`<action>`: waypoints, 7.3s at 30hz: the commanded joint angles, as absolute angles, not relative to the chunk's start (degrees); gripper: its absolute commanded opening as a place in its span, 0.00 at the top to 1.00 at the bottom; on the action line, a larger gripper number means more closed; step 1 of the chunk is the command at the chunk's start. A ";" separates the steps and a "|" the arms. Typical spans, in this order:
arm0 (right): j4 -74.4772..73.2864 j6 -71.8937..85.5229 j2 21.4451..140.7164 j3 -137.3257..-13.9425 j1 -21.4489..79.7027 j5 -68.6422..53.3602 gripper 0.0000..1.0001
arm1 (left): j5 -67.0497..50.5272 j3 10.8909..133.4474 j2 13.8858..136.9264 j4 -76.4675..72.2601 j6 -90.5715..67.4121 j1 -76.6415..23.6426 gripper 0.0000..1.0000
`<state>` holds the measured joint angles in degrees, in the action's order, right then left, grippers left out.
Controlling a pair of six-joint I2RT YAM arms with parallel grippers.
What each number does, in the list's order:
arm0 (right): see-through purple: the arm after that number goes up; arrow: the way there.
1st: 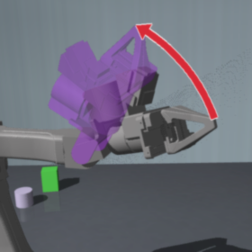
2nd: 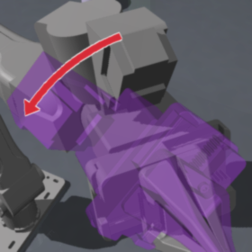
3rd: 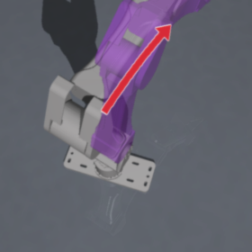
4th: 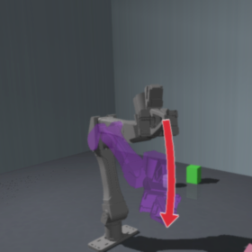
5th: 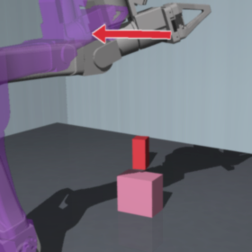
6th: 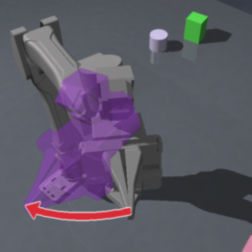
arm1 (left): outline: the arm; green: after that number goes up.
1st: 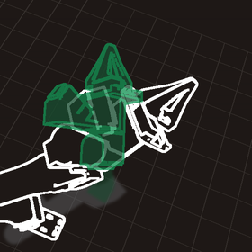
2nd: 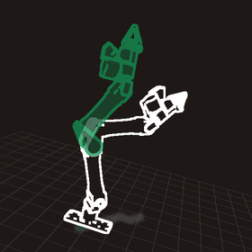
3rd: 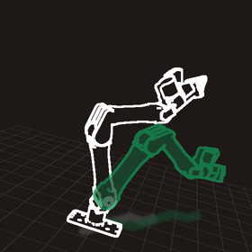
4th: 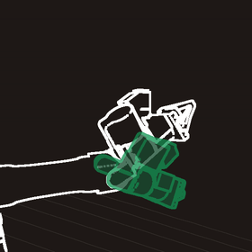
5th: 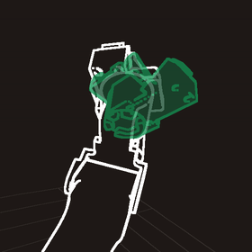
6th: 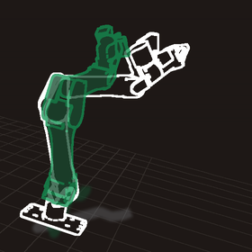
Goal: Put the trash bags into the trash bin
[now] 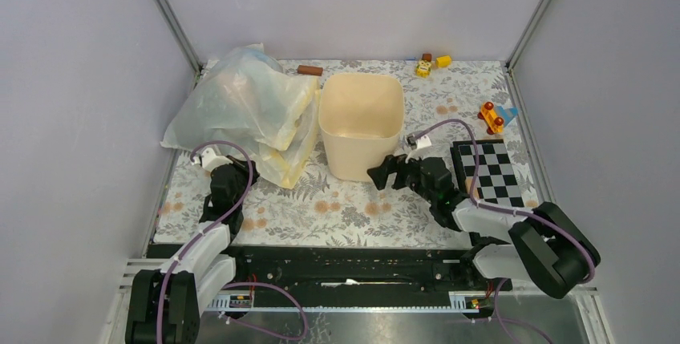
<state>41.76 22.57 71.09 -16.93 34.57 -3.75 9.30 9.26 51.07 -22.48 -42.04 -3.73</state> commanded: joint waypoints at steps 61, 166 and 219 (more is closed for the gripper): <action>17.43 -10.71 113.78 -75.79 59.90 42.97 0.02 | 11.79 10.57 48.20 -21.61 -41.69 -3.68 1.00; 62.55 21.79 123.52 -65.71 63.19 17.40 0.41 | 20.30 45.63 44.84 31.60 -31.01 -9.23 1.00; -10.64 22.19 45.91 -48.21 63.19 34.71 1.00 | 12.84 31.64 65.77 7.69 -66.01 -10.15 1.00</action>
<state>2.59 19.88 52.58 -49.84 63.05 26.44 13.87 35.59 63.05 23.27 -58.78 -9.54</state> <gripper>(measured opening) 0.014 0.002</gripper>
